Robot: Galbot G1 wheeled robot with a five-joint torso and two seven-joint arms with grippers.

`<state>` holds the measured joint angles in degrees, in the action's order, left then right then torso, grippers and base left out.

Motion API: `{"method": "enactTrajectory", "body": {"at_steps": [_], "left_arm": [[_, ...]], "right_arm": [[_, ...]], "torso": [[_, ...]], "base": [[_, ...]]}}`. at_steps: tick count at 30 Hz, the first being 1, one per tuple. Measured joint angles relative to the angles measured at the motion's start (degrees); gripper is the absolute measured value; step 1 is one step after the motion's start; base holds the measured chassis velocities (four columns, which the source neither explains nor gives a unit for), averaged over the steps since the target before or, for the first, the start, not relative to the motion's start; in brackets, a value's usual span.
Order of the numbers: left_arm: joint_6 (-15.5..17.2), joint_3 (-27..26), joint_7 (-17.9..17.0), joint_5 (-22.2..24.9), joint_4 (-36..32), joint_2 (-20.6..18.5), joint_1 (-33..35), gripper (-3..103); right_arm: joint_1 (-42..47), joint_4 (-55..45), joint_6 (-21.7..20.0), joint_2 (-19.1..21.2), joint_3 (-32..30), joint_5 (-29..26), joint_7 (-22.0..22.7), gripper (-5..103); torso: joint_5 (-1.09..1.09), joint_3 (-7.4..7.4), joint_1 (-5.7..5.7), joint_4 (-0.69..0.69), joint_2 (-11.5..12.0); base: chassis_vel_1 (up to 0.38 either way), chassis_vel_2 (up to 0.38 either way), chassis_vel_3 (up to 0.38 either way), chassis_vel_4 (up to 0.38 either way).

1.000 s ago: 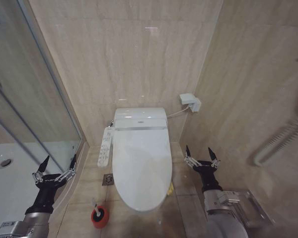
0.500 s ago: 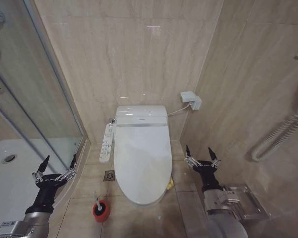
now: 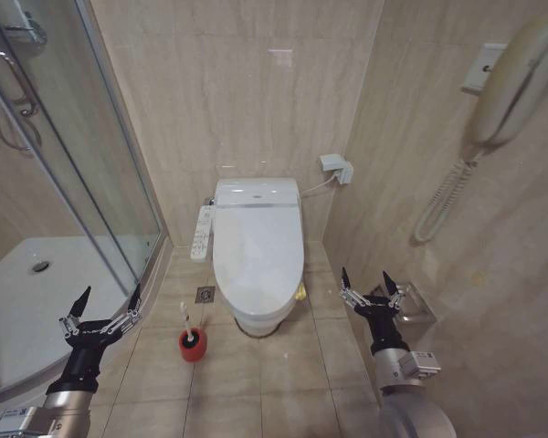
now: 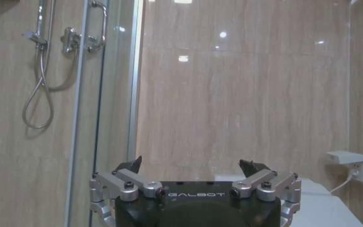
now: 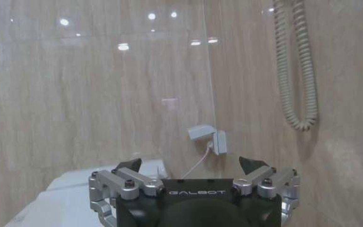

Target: Open the toilet lid, clean the toilet bowl with a toilet brush, close the toilet lid, and flush.

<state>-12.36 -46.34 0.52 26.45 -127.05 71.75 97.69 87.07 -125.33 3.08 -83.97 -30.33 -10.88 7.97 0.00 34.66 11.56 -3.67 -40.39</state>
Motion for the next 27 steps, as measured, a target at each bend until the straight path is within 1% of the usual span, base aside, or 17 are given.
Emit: {"method": "enactTrajectory", "body": {"at_steps": [4, 8, 9, 12, 15, 24, 27], "left_arm": [[0.0, 0.0, 0.0, 0.0, 0.0, 0.0, 0.0, 100], [0.0, 0.0, 0.0, 0.0, 0.0, 0.0, 0.0, 100], [0.0, 0.0, 0.0, 0.0, 0.0, 0.0, 0.0, 100], [0.0, 0.0, 0.0, 0.0, 0.0, 0.0, 0.0, 100], [0.0, 0.0, 0.0, 0.0, 0.0, 0.0, 0.0, 100], [0.0, 0.0, 0.0, 0.0, 0.0, 0.0, 0.0, 100], [0.0, 0.0, 0.0, 0.0, 0.0, 0.0, 0.0, 100]], "right_arm": [[0.0, 0.0, 0.0, 0.0, 0.0, 0.0, 0.0, 100], [0.0, 0.0, 0.0, 0.0, 0.0, 0.0, 0.0, 100], [-0.1, 0.0, 0.0, 0.0, 0.0, 0.0, 0.0, 100], [-0.1, 0.0, 0.0, 0.0, 0.0, 0.0, 0.0, 100], [-0.1, 0.0, 0.0, 0.0, 0.0, 0.0, 0.0, 100], [0.0, 0.0, 0.0, 0.0, 0.0, 0.0, 0.0, 100], [0.0, 0.0, 0.0, 0.0, 0.0, 0.0, 0.0, 100]], "torso": [[0.02, 0.03, 0.05, 0.00, 0.0], [0.00, 0.05, 0.11, -0.02, 0.0], [0.01, 0.06, 0.13, 0.01, 0.1], [0.00, 0.05, 0.12, 0.00, 0.0], [0.00, 0.04, 0.10, 0.00, 0.0], [0.00, 0.01, 0.02, -0.01, 0.0], [0.00, 0.00, 0.00, 0.01, 0.0]], "base": [[0.019, -0.024, -0.038, 0.022], [-0.089, 0.033, 0.057, -0.058], [0.000, 0.000, 0.000, 0.000], [0.016, -0.002, -0.020, 0.010], [0.109, -0.076, -0.082, 0.090], [0.172, -0.171, -0.184, 0.178], [0.102, -0.083, -0.063, 0.089]]}}
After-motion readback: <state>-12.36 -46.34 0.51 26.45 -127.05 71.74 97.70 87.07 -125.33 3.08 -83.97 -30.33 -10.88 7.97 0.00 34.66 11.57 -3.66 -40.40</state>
